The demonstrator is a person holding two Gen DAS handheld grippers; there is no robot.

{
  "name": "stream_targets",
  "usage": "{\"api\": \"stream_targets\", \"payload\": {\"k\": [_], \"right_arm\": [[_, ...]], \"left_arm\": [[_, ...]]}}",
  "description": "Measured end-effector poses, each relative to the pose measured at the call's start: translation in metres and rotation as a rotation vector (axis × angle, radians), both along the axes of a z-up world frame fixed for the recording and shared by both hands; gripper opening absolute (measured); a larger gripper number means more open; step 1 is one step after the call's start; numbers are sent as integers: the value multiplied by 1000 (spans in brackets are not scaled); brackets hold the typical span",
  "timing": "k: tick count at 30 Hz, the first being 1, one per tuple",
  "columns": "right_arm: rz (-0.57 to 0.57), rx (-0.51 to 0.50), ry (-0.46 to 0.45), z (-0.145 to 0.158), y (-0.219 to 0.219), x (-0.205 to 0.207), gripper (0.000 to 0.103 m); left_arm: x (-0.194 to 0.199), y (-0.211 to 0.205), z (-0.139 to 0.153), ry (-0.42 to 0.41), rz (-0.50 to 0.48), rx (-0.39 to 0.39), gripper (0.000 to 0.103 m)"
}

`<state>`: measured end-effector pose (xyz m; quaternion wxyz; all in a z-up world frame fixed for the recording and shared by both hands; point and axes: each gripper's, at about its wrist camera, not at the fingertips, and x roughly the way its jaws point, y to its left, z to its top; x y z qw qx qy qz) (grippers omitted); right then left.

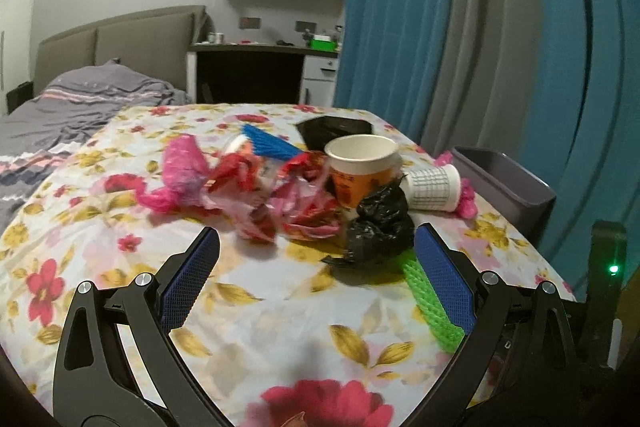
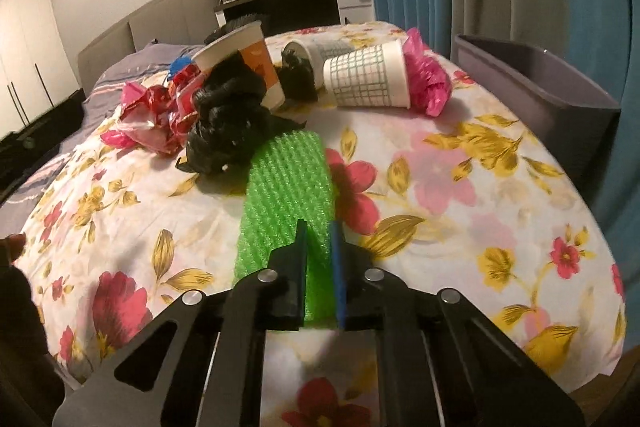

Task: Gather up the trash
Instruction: 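Grasp the green mesh sponge with the right tool while the left tool grasps the black bag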

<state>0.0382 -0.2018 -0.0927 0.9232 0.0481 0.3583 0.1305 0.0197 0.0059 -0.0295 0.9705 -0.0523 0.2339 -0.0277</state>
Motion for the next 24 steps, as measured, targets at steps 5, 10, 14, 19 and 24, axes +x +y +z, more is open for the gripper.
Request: {"api": "stream_targets", "payload": {"k": [5,10,14,19,24], "right_arm": [[-25,-17,-63,11,-15,-9,11],[-56,-4,-89,18,-32,-14,11],[-82,10,-94,20,-45,-16,11],[-98,21,-98,22,-56,-17,11],[-103,27,-109,24,-61,-16,11]], "left_arm": [[24,-21,-7,46,-68,-23,93],[45,-41,-15,90,-114,-7,91],[59,-56,-27,151,-162,0,80],[73,-65,-38,205,-181,8,75],[81,-68,-48,263,-204,-3,42]]}}
